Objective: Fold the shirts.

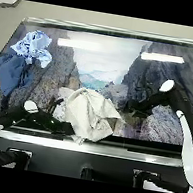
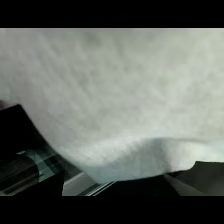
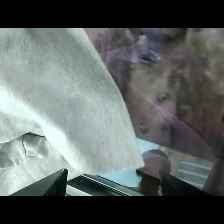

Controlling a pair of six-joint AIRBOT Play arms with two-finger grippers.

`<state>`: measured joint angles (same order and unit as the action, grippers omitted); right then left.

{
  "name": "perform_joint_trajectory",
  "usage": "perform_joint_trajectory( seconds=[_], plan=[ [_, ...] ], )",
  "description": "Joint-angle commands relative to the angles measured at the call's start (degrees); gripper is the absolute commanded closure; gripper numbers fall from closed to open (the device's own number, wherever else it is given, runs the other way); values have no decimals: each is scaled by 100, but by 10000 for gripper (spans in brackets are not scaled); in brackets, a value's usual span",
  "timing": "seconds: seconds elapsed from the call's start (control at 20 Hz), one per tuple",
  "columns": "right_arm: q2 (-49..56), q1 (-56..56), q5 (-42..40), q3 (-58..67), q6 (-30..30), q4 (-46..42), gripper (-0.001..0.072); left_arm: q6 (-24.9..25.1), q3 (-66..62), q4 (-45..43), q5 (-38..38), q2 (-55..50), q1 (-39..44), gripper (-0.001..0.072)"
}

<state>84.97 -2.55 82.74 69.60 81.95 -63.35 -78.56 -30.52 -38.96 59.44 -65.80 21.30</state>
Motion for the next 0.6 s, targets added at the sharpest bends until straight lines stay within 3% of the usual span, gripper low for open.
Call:
perform_joint_trajectory(
  seconds=[0.0,0.05,0.1,0.15,0.2,0.25,0.35,0.4,0.45,0.5,0.55],
  plan=[
    [129,-358,-295,-131,-404,-13,6,61,343,820,-870,-201,584,63],
    [184,-468,-372,-131,-474,-15,6,61,343,975,-1051,-304,678,120],
    [264,-542,-444,-131,-481,0,6,55,341,1091,-1204,-400,739,223],
    [358,-597,-468,-131,-481,44,7,57,341,1191,-1287,-472,748,383],
    [466,-645,-455,-133,-527,184,8,61,341,1263,-1316,-509,734,619],
    [542,-671,-452,-133,-651,328,14,63,339,1261,-1316,-503,726,675],
    [621,-822,-562,-133,-782,474,56,66,326,1180,-1314,-455,721,678],
    [634,-898,-662,-133,-778,411,195,61,297,1043,-1298,-404,721,679],
    [654,-946,-793,-133,-772,420,501,48,251,848,-1296,-315,717,680],
    [636,-973,-822,-127,-621,413,655,-107,175,575,-1270,-179,682,680],
    [568,-966,-807,-81,-584,358,655,-326,15,129,-1172,39,581,681]
  ],
)
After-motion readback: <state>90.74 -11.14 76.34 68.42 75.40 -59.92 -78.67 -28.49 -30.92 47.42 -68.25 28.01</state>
